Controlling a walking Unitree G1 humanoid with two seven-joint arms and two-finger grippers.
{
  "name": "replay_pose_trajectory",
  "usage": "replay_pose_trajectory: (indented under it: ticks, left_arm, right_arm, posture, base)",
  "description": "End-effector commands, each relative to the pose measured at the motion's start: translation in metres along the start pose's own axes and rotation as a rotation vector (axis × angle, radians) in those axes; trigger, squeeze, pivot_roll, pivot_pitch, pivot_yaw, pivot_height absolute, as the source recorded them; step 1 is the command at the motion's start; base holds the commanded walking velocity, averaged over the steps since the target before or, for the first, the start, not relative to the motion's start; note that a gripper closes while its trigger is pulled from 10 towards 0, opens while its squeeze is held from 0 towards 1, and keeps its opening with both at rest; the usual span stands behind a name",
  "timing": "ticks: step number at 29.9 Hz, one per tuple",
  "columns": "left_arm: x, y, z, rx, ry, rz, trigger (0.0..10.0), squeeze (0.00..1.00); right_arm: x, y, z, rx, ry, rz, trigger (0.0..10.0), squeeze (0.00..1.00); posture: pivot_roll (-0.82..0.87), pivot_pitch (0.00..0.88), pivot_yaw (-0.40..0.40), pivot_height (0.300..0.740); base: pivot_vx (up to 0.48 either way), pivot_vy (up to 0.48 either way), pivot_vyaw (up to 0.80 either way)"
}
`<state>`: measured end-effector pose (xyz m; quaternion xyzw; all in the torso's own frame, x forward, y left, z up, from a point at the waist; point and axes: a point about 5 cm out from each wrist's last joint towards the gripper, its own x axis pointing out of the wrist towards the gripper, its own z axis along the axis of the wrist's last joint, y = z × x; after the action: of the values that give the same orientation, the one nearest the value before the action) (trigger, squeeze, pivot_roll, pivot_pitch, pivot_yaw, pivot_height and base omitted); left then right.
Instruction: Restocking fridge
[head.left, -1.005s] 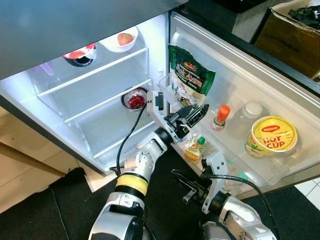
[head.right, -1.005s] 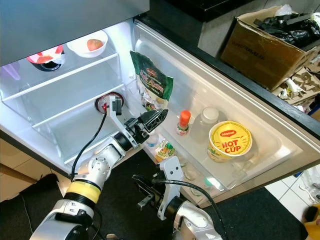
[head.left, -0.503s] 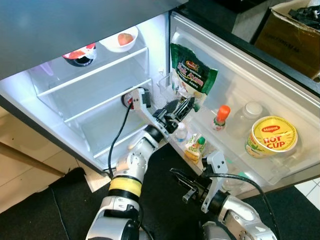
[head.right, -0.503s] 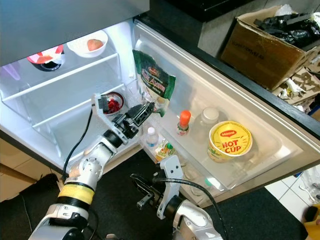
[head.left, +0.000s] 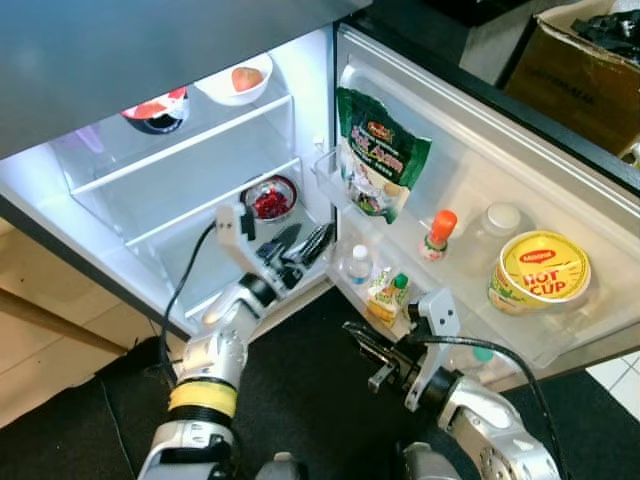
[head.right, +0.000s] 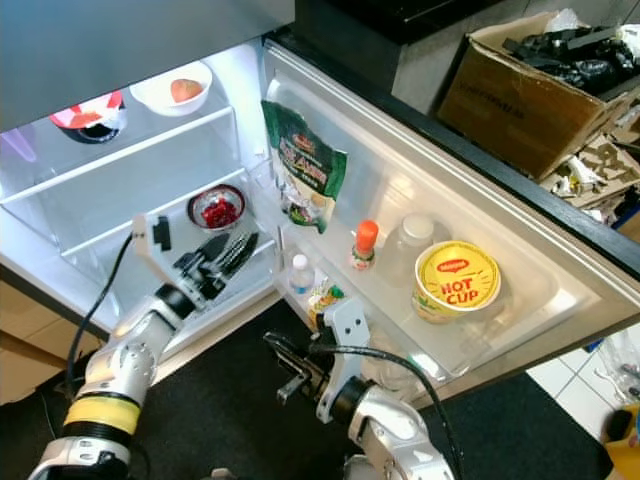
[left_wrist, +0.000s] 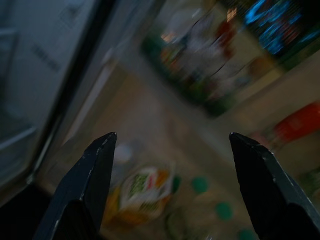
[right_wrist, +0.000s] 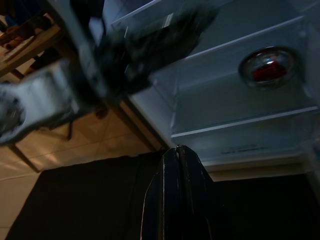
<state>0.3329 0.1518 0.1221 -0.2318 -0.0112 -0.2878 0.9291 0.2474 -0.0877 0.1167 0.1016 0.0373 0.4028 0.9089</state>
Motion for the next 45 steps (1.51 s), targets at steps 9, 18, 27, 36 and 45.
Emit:
replay_pose_trajectory:
  ticks: [9, 18, 27, 36, 45]
  left_arm:
    - [-0.038, 0.028, -0.035, 0.007, 0.117, 0.150, 10.0, 0.00]
    - [-0.068, 0.045, -0.068, 0.015, 0.243, 0.280, 10.0, 0.00]
    - [-0.135, 0.063, -0.114, 0.003, 0.475, 0.537, 10.0, 0.00]
    - [-0.199, 0.056, -0.153, -0.023, 0.706, 0.712, 10.0, 0.00]
    - [-0.234, 0.047, -0.171, -0.062, 0.803, 0.802, 10.0, 0.00]
  right_arm:
    - [0.000, -0.012, -0.003, -0.005, -0.005, -0.061, 10.0, 0.00]
    - [-0.002, -0.019, -0.008, -0.024, 0.019, -0.083, 10.0, 0.00]
    - [-0.034, -0.041, -0.056, -0.105, 0.289, -0.107, 10.0, 0.00]
    - [-0.077, -0.072, -0.104, -0.109, 0.552, -0.325, 10.0, 0.00]
    - [-0.128, -0.087, -0.138, -0.039, 0.700, -0.540, 10.0, 0.00]
  posture:
    - [-0.16, 0.238, 0.011, 0.740]
    - [-0.16, 0.225, 0.007, 0.740]
    - [-0.16, 0.208, -0.001, 0.740]
    - [-0.16, 0.189, -0.008, 0.740]
    - [-0.16, 0.186, -0.013, 0.740]
  base:
    - [0.000, 0.000, 0.00]
    - [0.000, 0.000, 0.00]
    - [0.000, 0.000, 0.00]
    - [0.000, 0.000, 0.00]
    - [0.000, 0.000, 0.00]
